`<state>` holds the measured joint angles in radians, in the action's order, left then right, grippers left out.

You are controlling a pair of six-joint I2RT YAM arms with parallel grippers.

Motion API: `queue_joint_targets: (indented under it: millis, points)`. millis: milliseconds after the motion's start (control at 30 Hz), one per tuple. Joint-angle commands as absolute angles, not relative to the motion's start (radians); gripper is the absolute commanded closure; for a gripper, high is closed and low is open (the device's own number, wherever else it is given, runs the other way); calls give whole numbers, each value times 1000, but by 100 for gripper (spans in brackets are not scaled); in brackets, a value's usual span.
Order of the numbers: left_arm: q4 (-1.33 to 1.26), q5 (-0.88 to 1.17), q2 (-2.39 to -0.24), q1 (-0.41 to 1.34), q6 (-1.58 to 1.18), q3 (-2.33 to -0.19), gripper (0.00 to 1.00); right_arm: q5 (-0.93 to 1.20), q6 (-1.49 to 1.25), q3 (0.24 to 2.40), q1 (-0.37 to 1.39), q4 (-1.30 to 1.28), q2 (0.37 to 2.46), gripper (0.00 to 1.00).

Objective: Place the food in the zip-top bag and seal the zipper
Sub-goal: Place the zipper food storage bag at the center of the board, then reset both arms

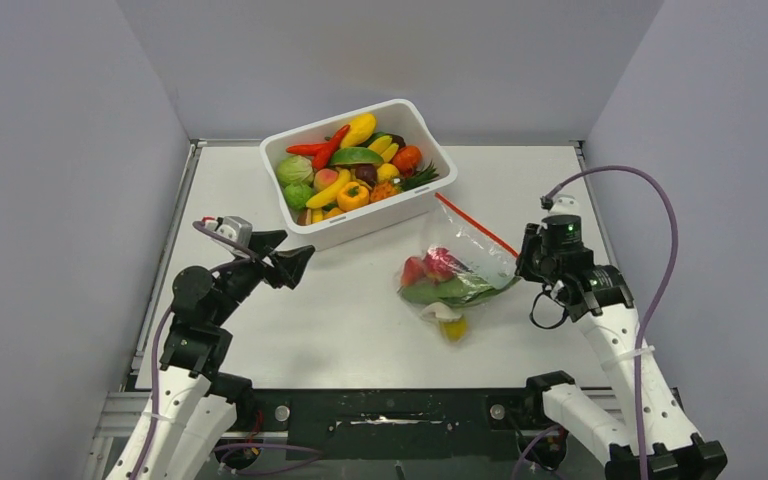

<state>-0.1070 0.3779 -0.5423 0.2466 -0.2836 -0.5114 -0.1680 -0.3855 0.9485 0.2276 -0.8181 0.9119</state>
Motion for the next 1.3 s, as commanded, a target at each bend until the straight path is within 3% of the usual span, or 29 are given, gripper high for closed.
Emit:
queue_joint_targets:
  millis: [0,67,267,333,800,1267]
  points:
    - [-138,326,-556,242,-354,-578,29,-216,-430,966,181,-777,829,69]
    - [-129,310,-566,241,-361,-590,28,-214,-426,981,179,-768,806,60]
    - [-162,213,-538,243,-437,-553,28,-174,-388,1015,179,-697,765,22]
    - [-162,166,-525,244,-469,-546,27,-137,-372,1022,180,-672,770,0]
    - [-170,218,-606,244,-468,-634,27,-37,-450,974,179,-462,654,2]
    - [-215,290,-705,245,-477,-684,26,-19,-497,946,179,-461,643,2]
